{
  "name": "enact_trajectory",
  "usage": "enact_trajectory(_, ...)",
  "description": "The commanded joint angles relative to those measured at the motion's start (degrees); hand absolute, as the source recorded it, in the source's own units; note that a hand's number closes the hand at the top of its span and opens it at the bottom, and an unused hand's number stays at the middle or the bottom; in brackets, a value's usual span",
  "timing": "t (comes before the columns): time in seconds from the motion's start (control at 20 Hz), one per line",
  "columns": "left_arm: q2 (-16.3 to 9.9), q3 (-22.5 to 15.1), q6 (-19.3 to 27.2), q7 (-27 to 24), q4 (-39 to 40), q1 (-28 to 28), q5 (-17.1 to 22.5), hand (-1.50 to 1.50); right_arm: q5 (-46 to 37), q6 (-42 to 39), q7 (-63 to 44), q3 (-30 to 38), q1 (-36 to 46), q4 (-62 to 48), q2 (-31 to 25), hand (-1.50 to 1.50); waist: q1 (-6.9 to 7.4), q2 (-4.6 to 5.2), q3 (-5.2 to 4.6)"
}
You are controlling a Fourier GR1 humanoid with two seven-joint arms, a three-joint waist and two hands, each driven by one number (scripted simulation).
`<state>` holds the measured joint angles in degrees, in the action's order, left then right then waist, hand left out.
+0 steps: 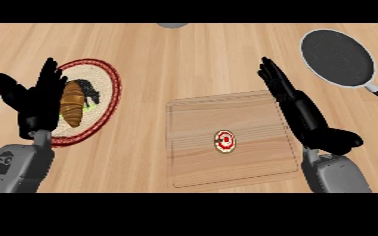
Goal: Pick the cupcake from the cutting board and place it in the pan
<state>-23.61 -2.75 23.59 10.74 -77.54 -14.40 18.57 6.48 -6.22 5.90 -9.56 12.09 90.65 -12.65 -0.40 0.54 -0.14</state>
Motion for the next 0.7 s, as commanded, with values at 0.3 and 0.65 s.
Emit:
enact_trajectory(0.3,7.3,-12.21,-8.71,-11.75,-8.99,1.42,-3.34,0.0,-7.55,-5.92,1.87,1.64,7.28,-3.51,-10.51,1.5,-0.39,-0.8,-0.23)
enact_trajectory(0.65,9.65,-15.98,-10.71,-17.33,-12.9,11.32,-5.75,0.0,0.41,-18.69,15.71,6.8,-2.39,-7.83,-12.61,-1.5,0.58,-0.55,0.15)
